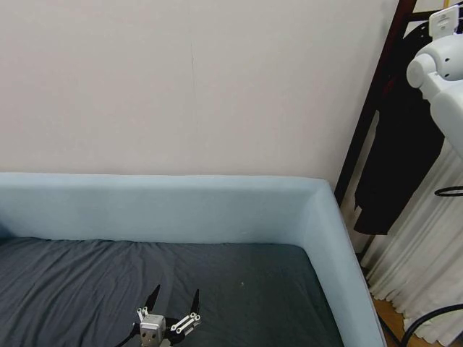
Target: Pick up the clothes from the sofa and hang them on the clothes hanger.
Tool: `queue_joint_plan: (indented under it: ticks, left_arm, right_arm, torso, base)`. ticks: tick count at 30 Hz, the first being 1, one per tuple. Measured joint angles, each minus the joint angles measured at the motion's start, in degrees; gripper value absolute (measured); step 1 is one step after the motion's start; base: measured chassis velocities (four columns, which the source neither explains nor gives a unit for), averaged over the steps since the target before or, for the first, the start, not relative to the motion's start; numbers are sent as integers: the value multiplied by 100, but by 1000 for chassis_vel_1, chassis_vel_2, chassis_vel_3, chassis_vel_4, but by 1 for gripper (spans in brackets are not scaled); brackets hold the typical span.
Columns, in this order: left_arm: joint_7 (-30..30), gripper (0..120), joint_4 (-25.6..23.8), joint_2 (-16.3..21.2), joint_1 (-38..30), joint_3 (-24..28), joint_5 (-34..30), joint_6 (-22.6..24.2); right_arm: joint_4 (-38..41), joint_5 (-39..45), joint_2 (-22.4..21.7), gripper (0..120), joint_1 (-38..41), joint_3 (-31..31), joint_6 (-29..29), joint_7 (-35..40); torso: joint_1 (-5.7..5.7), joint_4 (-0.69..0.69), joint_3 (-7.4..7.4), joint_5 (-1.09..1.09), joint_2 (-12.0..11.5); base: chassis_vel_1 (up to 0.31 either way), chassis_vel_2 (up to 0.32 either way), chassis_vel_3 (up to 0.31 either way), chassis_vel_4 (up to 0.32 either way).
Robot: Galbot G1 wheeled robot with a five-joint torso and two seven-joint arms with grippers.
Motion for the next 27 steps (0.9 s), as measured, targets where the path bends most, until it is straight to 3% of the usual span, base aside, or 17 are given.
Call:
queue_joint_plan:
  ticks: [16, 21, 27]
  left_arm:
    - [0, 100, 0, 0, 0, 0, 0, 0]
    - [0, 100, 0, 0, 0, 0, 0, 0]
    - [0, 100, 0, 0, 0, 0, 0, 0]
  right_arm:
    - [-1180, 221, 520, 9, 542, -69, 86, -187]
    - [-1694, 420, 825, 9, 600, 416, -25, 85]
    - [-1749, 424, 872, 9, 601, 485, 5, 176]
  torso:
    - [0, -1, 0, 1, 0]
    - [0, 4, 0, -3, 0]
    - [0, 3, 0, -1, 0]
  base:
    - [0, 0, 0, 0]
    - [0, 0, 0, 0]
    - [0, 0, 0, 0]
